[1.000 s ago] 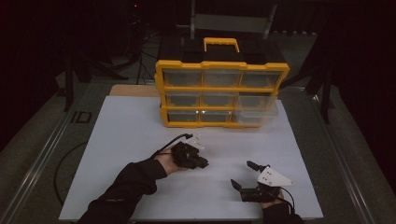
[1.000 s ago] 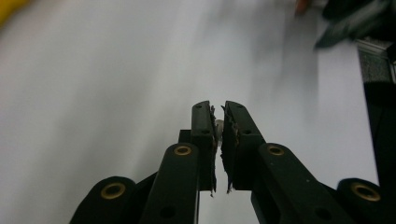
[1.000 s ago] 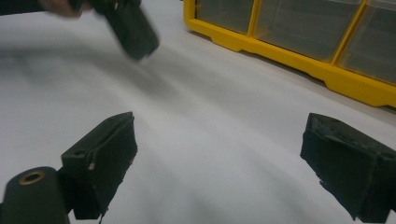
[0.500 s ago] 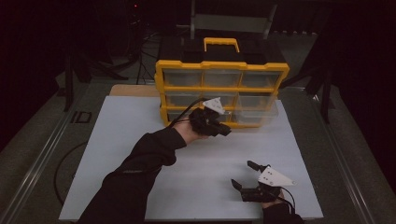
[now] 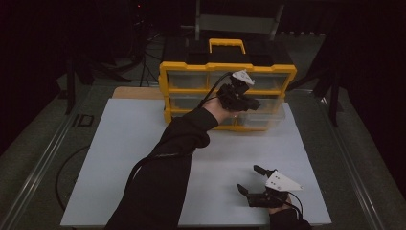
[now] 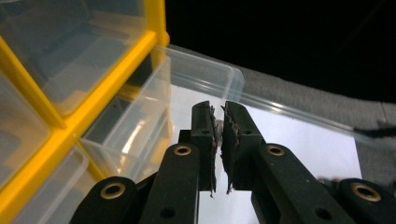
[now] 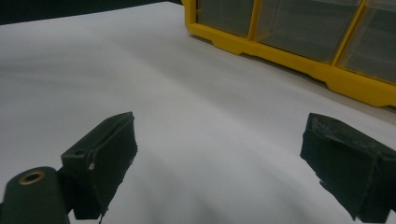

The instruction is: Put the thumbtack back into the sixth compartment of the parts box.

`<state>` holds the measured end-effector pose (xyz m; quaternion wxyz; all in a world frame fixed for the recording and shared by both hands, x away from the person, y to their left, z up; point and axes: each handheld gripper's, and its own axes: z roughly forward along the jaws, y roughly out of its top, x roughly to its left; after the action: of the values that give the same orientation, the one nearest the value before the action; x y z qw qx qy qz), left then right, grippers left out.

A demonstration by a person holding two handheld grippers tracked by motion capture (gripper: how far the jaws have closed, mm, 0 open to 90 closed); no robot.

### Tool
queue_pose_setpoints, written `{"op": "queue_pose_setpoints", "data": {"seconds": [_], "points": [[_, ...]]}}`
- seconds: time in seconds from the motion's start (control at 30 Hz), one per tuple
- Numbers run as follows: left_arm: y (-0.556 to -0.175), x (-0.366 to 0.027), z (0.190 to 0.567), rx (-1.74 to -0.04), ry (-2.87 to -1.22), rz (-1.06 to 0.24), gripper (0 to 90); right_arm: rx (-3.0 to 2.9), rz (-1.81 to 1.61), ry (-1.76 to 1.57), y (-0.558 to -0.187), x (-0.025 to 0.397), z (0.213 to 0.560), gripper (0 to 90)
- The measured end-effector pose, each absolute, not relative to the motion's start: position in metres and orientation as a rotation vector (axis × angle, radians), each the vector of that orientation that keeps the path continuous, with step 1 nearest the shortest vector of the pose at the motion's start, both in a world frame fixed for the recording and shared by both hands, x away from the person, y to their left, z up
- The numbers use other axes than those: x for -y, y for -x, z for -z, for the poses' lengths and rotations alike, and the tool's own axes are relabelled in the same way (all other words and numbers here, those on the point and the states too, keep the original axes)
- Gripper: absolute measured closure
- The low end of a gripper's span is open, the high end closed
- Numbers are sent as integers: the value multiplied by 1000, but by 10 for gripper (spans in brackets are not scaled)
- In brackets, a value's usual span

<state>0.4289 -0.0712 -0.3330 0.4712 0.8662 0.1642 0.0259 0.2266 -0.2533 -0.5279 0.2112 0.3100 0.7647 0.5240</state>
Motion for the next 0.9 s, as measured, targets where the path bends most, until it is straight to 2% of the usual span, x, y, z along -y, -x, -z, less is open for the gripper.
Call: {"op": "queue_pose_setpoints", "data": {"seconds": [0.23, 0.3, 0.47, 0.67, 0.9], "points": [[-437, 78, 343, -460, -2108, -75, 817, -2121, -1466, -871, -227, 254, 529, 100], [-438, 79, 345, -467, -2093, -64, 748, -2124, -1463, -871, -227, 254, 529, 100], [-436, 77, 347, -496, -2101, -68, 491, -2122, -1462, -872, -227, 254, 529, 100], [-424, 59, 345, -476, -2109, -59, 349, -2121, -1457, -866, -227, 254, 528, 100], [-404, 14, 355, -477, -2086, -46, 220, -2121, -1445, -860, -226, 253, 528, 100]]}}
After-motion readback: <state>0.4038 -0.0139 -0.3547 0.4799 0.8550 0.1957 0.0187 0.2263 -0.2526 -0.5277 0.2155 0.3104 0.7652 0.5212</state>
